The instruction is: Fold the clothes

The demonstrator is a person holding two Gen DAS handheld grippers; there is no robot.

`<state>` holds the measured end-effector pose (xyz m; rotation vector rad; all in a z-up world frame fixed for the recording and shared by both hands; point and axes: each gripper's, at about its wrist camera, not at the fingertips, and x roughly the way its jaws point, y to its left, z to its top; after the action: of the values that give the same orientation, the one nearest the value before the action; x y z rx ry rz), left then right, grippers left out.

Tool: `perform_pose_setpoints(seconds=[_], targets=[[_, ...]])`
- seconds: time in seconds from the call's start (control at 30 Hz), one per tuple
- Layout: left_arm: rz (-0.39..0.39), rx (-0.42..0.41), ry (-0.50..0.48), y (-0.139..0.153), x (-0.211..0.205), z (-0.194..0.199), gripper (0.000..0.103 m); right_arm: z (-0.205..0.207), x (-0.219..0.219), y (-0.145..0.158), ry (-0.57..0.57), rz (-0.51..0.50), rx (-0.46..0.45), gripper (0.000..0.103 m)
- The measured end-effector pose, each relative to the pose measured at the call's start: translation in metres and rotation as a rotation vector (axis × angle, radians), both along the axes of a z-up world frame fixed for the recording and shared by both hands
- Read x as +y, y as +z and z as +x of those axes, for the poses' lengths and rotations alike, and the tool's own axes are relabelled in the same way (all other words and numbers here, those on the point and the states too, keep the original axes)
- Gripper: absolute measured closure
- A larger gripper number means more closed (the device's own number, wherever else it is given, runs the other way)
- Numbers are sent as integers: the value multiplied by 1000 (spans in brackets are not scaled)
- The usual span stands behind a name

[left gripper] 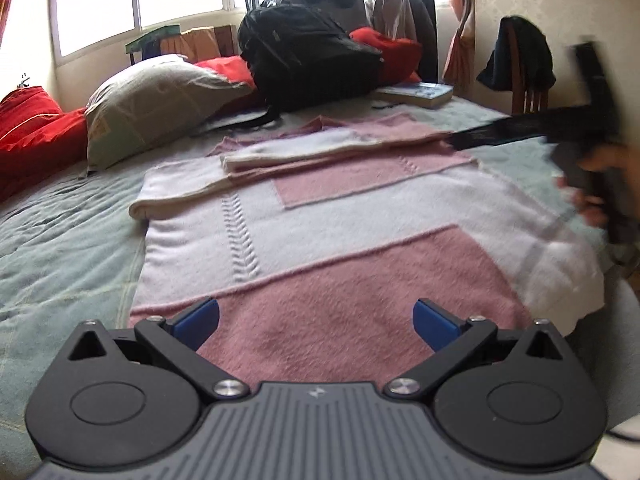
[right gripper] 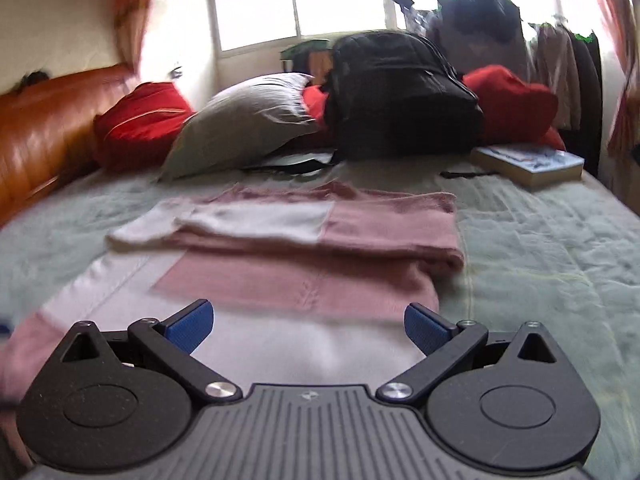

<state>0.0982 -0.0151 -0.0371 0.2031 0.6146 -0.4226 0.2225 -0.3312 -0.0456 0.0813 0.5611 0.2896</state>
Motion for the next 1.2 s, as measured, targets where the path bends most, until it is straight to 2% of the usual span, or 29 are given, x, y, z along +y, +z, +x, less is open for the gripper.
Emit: perform_pose_setpoints(seconds=[0.2, 0.33, 0.4, 0.57, 0.63, 0.83, 0.87, 0.97, 1.07, 1.2], targets=[[-10, -11, -23, -2, 4, 6, 1, 73, -11, -15, -6, 150, 102, 0], [-18, 9, -8, -9, 8, 19, 1, 109, -15, -37, -64, 177, 186, 0], [-24, 19, 1, -12, 10, 23, 1, 112, -19, -43, -98, 151, 165, 1], [-57, 31, 5, -15, 16, 28, 1, 107, -24, -42, -147, 114, 162, 9], [-67, 34, 7, -15, 18, 28, 1, 106, -22, -41, -154, 98, 163, 9], [-70, 20, 17, -10, 25, 21, 1, 90, -28, -29, -235, 157, 197, 8], [-72, 15, 18, -8, 26, 20, 1, 81, -27, -25, -244, 144, 192, 3], [-81, 5, 15, -5, 27, 19, 1, 46, -26, -14, -204, 165, 169, 1], [-89, 14, -1, -6, 22, 21, 1, 9, -16, -14, -109, 187, 165, 0], [-80, 42, -11, -13, 15, 23, 1, -28, 4, -24, -35, 117, 158, 0]])
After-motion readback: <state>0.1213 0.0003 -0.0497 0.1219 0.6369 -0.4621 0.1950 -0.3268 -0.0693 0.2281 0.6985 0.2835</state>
